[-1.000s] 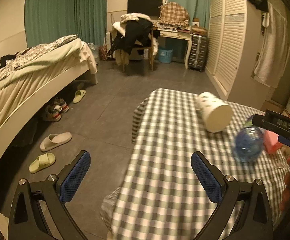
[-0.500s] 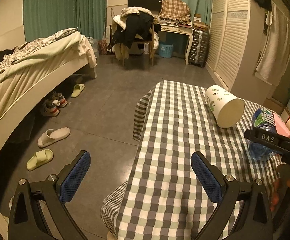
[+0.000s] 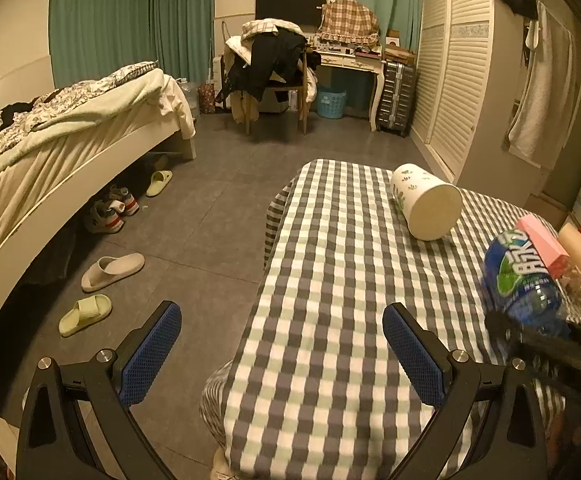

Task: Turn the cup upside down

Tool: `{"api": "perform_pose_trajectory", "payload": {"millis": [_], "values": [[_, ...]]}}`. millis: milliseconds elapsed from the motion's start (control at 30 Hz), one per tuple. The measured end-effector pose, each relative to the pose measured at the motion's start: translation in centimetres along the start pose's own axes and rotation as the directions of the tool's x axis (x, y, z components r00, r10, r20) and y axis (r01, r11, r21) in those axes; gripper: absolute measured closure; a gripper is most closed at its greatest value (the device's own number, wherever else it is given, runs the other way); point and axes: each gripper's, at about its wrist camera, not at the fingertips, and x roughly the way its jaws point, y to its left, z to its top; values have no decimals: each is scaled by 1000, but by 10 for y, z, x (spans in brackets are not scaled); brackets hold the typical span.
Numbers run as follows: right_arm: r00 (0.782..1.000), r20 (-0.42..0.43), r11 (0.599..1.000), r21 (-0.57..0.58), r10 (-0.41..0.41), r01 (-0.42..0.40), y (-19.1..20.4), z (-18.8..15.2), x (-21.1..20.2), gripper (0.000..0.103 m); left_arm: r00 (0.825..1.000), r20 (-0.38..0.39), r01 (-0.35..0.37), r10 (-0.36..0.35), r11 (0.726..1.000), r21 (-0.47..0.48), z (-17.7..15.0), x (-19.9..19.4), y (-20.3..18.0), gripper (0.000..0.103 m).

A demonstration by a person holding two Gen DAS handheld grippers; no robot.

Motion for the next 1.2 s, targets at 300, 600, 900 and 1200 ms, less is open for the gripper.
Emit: {"api": "perform_pose_trajectory", "payload": {"millis": [300, 600, 900, 1200], "values": [[999, 23, 984, -173, 44, -39, 19, -54, -35, 28, 1000, -10, 5, -5, 1000, -1, -22, -17, -6, 0], [997, -5, 986, -149, 80, -79, 14, -57, -31, 27, 1000, -15, -11, 12, 1000, 8, -29, -25, -11, 0], [990, 81, 979, -177, 114, -98, 5, -50, -74, 15, 1000, 15, -17, 17, 1000, 24, -20, -39, -28, 0], [969, 242, 992, -126, 43, -13, -55, -40, -126, 12, 998, 37, 50, -52, 998, 47, -17, -57, -75, 0]]}}
